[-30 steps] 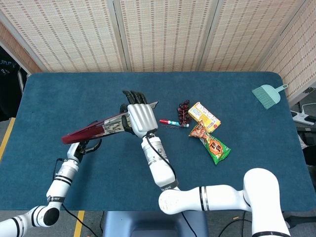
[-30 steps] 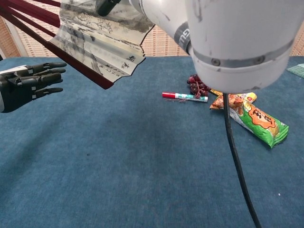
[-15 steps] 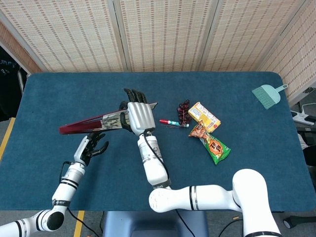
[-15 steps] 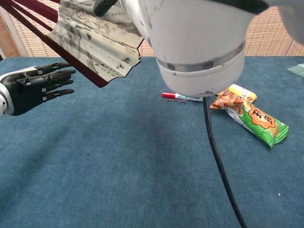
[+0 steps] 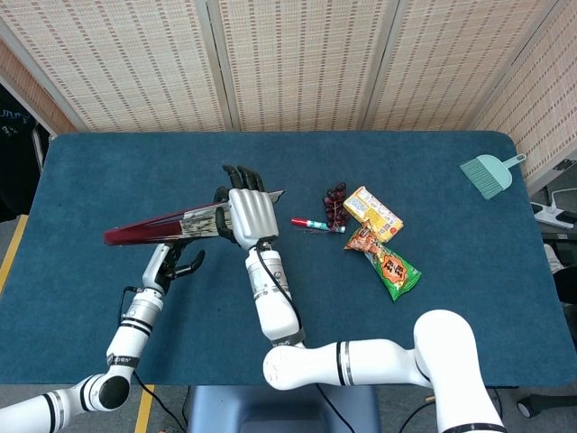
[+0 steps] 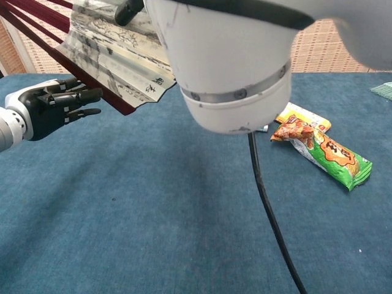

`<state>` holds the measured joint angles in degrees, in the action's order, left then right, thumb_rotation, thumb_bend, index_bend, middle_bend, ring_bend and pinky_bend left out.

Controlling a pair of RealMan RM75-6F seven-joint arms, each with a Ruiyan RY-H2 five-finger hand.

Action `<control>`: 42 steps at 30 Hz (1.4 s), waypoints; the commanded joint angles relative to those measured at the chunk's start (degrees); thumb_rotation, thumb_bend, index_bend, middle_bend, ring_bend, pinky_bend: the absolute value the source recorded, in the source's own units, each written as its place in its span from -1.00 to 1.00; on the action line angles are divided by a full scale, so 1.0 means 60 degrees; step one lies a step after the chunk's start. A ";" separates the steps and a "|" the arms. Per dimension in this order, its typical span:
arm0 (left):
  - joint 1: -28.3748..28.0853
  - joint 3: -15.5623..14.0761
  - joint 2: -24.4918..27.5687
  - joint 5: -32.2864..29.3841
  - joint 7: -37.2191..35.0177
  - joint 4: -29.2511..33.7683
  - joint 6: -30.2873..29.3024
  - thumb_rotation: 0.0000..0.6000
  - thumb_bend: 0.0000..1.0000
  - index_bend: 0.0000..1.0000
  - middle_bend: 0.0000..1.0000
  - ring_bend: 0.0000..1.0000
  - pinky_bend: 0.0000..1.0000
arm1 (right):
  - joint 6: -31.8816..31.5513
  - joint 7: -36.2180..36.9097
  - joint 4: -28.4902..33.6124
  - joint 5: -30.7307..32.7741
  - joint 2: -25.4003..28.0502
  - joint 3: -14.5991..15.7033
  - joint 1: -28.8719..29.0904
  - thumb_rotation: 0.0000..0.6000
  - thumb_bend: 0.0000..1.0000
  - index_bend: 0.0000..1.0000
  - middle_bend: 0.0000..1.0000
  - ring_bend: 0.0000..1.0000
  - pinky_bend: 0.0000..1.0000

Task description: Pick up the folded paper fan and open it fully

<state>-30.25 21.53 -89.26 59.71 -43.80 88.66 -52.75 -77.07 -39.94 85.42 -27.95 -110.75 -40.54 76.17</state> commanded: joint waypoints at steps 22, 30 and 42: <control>0.0096 0.0730 -0.0960 -0.1132 0.1039 -0.0334 -0.0911 1.00 0.20 0.49 -0.64 -1.00 -0.83 | -0.0031 0.0127 -0.0132 -0.0044 -0.0072 0.0053 0.0026 1.00 0.30 0.46 -0.84 -1.00 -0.86; 0.0154 0.0807 -0.1101 -0.0964 0.1448 -0.0458 -0.1316 1.00 0.39 0.59 -0.57 -0.99 -0.81 | -0.0034 0.0105 0.0138 -0.0034 0.0222 0.0081 -0.0193 1.00 0.30 0.46 -0.84 -1.00 -0.86; -0.0138 0.1055 -0.1373 -0.0302 0.2018 -0.2517 -0.1932 1.00 0.37 0.59 -0.52 -0.95 -0.80 | 0.0101 -0.0146 0.1791 -0.0335 0.1765 0.0617 -0.1164 1.00 0.30 0.46 -0.84 -1.00 -0.86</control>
<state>-30.50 27.43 -96.87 57.00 -32.47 75.75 -63.34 -76.75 -40.58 94.75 -29.50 -101.54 -37.70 70.35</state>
